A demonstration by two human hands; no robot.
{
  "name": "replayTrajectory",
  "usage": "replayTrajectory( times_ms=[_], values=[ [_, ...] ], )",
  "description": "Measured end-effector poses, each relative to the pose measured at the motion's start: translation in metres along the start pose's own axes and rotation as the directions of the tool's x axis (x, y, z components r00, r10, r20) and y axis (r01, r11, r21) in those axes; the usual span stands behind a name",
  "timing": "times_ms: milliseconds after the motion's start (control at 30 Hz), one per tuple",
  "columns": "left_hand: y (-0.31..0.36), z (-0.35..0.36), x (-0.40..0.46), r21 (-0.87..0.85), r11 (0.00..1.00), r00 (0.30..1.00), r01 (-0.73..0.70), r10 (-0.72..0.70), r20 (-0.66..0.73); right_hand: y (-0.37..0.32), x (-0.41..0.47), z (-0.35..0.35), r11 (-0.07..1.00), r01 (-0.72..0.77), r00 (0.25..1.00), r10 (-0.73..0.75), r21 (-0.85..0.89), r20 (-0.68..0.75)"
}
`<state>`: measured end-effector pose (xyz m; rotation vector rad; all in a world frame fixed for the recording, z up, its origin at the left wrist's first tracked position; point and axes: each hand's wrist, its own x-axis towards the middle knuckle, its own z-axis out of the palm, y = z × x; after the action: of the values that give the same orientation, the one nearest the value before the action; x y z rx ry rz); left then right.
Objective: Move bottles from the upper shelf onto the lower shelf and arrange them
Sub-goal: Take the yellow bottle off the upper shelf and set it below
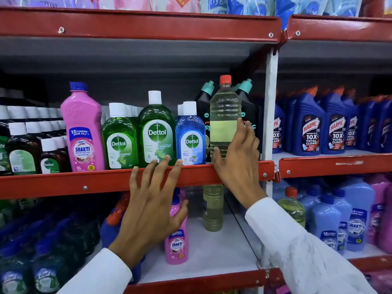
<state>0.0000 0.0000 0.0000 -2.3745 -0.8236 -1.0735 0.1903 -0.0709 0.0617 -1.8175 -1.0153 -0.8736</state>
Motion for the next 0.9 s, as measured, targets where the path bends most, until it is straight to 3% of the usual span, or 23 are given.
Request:
replayTrajectory(
  times_ms=[200,333,700,900],
  values=[
    [-0.007,0.012,-0.002,0.042,0.999,0.999,-0.022,0.021,0.04,-0.007,0.033,0.017,0.962,-0.215,0.976,0.208,0.167,0.058],
    [-0.006,0.012,-0.001,0.062,0.998,0.999,-0.033,0.031,0.034,-0.007,0.046,0.023,0.937,-0.269,0.962,0.273,0.222,0.015],
    [-0.007,0.02,0.0,0.044,0.998,0.999,-0.038,0.038,0.003,0.003,0.056,0.018,0.914,-0.103,0.961,0.193,0.393,-0.197],
    [-0.005,0.027,0.002,0.02,1.0,1.0,-0.021,0.022,-0.021,0.0,0.052,-0.011,0.886,0.038,0.919,0.15,0.461,-0.364]
  ],
)
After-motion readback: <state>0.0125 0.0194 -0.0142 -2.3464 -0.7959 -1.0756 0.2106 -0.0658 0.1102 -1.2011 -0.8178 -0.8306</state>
